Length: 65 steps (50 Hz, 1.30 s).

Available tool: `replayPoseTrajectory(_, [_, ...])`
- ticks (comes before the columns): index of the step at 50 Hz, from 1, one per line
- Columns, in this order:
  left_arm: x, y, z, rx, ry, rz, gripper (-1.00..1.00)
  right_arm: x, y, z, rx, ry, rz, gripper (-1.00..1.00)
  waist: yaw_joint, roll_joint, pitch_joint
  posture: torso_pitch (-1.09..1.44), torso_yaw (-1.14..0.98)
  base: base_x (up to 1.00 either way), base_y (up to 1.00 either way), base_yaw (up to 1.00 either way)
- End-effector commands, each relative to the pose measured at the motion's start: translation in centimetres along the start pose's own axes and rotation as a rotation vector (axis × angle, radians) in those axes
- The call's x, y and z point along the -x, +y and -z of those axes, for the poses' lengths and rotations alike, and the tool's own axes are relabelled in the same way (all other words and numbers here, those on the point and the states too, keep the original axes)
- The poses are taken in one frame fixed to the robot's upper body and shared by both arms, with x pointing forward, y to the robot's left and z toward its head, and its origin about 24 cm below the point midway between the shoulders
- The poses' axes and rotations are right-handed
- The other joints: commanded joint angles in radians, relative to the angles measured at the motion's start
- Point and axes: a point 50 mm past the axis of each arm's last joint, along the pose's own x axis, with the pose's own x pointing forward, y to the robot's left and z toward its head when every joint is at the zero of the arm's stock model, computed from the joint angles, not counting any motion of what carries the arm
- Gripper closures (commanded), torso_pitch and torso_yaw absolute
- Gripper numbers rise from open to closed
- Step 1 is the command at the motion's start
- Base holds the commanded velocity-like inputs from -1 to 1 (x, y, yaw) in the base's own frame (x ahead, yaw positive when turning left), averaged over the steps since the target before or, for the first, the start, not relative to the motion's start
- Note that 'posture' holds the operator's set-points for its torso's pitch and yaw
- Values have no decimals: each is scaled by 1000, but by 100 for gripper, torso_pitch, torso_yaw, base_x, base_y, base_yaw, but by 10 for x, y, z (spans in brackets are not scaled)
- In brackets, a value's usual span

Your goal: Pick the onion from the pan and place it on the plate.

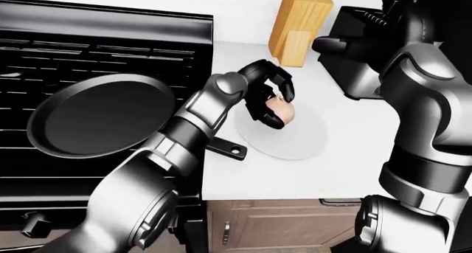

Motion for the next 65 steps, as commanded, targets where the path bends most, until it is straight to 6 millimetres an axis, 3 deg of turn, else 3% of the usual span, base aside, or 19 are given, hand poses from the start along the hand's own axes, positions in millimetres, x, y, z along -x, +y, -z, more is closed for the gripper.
replayPoseTrajectory(1, [5, 7, -26, -41, -93, -33, 76, 5, -2, -20, -7, -95, 8, -100, 1, -8, -30, 0, 0, 0, 0, 0])
replayPoseTrajectory(11, [4, 7, -22, -37, -85, -34, 74, 6, -2, -20, -10, -95, 9, -100, 1, -8, -31, 0, 0, 0, 0, 0])
replayPoseTrajectory(21, [4, 5, -23, -40, -85, -23, 58, 5, -1, -19, -12, -94, 7, -100, 1, -8, -31, 0, 0, 0, 0, 0])
replayPoseTrajectory(26, [4, 5, -23, -38, -83, -20, 36, 5, -1, -20, -11, -96, 6, -100, 1, -8, -31, 0, 0, 0, 0, 0])
replayPoseTrajectory(45, [3, 3, -18, -39, -72, -16, 26, 5, -3, -21, -11, -97, 9, -100, 1, -9, -31, 0, 0, 0, 0, 0])
replayPoseTrajectory(46, [3, 3, -18, -38, -71, -16, 18, 5, -3, -21, -11, -97, 9, -100, 1, -9, -31, 0, 0, 0, 0, 0])
replayPoseTrajectory(47, [3, 3, -19, -39, -72, -15, -4, 5, -3, -21, -11, -97, 9, -100, 2, -9, -31, 0, 0, 0, 0, 0])
replayPoseTrajectory(51, [3, 4, -17, -39, -70, -17, 4, 5, -2, -20, -12, -95, 7, -100, 1, -9, -31, 0, 0, 0, 0, 0])
replayPoseTrajectory(65, [2, 2, -15, -40, -64, -12, 1, 6, -2, -20, -12, -95, 8, -100, 1, -9, -32, 0, 0, 0, 0, 0])
